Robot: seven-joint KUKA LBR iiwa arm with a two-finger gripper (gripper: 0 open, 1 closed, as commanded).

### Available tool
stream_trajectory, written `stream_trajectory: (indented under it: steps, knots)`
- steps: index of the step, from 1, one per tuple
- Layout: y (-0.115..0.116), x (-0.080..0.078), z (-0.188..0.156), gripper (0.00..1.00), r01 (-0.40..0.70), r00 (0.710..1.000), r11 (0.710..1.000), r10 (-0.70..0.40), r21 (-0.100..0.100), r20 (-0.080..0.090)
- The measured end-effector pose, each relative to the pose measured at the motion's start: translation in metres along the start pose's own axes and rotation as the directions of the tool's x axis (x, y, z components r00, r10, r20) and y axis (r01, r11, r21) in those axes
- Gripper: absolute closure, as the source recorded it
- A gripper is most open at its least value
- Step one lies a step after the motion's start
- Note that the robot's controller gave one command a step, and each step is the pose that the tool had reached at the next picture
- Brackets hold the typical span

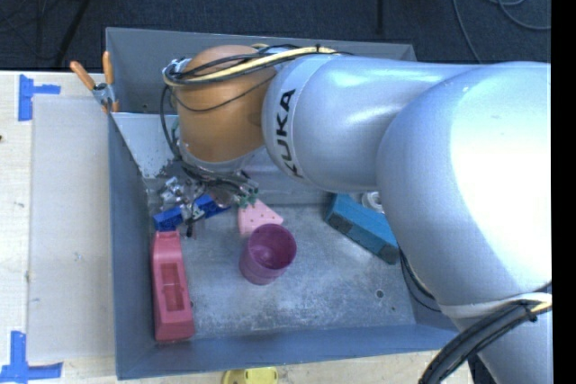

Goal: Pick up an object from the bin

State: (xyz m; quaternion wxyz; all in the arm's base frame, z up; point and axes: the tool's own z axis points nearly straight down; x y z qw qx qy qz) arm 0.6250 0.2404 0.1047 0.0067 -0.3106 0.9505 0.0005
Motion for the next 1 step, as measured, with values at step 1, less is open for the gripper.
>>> stream_trajectory:
  steps: [1]
  knots:
    - [0.0007,-0.0026,-0.0848,1.0,-0.003,1.0,1.0,0.003,-0.001,-0.002]
